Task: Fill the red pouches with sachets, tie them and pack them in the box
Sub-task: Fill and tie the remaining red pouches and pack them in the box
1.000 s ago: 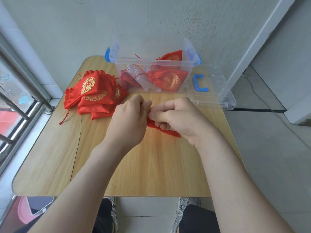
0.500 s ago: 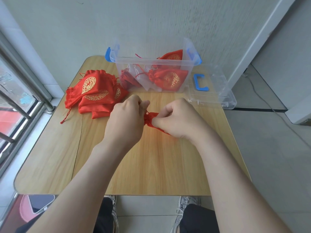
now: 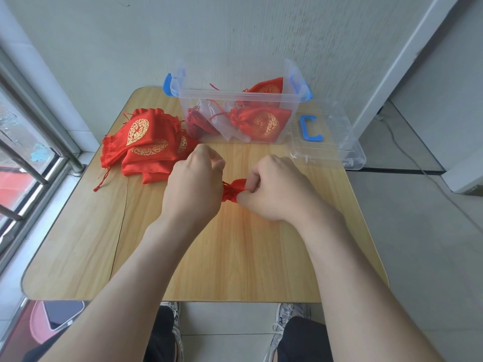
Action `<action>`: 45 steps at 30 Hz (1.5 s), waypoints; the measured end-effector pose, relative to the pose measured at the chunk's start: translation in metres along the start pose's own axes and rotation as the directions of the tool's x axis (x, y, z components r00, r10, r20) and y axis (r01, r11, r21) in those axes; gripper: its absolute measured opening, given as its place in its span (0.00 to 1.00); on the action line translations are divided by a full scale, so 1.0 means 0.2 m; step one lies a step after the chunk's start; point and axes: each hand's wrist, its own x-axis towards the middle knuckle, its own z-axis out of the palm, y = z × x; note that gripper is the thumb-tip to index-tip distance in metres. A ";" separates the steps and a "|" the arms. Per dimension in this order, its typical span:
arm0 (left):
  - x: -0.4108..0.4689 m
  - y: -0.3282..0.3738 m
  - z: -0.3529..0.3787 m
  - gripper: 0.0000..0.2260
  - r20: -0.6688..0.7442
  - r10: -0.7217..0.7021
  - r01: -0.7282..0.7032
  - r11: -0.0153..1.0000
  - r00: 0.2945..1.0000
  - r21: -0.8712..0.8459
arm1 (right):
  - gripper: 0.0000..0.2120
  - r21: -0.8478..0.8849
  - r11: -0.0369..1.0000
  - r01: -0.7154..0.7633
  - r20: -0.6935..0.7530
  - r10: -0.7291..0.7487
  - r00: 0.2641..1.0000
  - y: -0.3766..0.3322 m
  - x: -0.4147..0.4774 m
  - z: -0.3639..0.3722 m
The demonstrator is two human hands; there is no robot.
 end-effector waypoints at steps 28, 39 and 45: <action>0.06 0.02 -0.10 0.20 -0.035 -0.193 0.172 0.933 0.981 -0.317 | 0.06 0.599 0.778 0.190 -0.490 0.167 0.856 0.00 0.09 0.08; 0.10 0.02 -0.07 0.10 0.096 -0.166 0.184 0.956 0.981 -0.227 | 0.08 0.492 0.863 0.113 -0.604 0.245 0.759 -0.22 0.23 -0.18; 0.09 0.01 -0.03 0.11 0.191 -0.127 0.153 0.980 0.973 -0.128 | 0.11 0.305 0.912 0.274 -0.825 0.109 0.554 -0.32 0.40 -0.22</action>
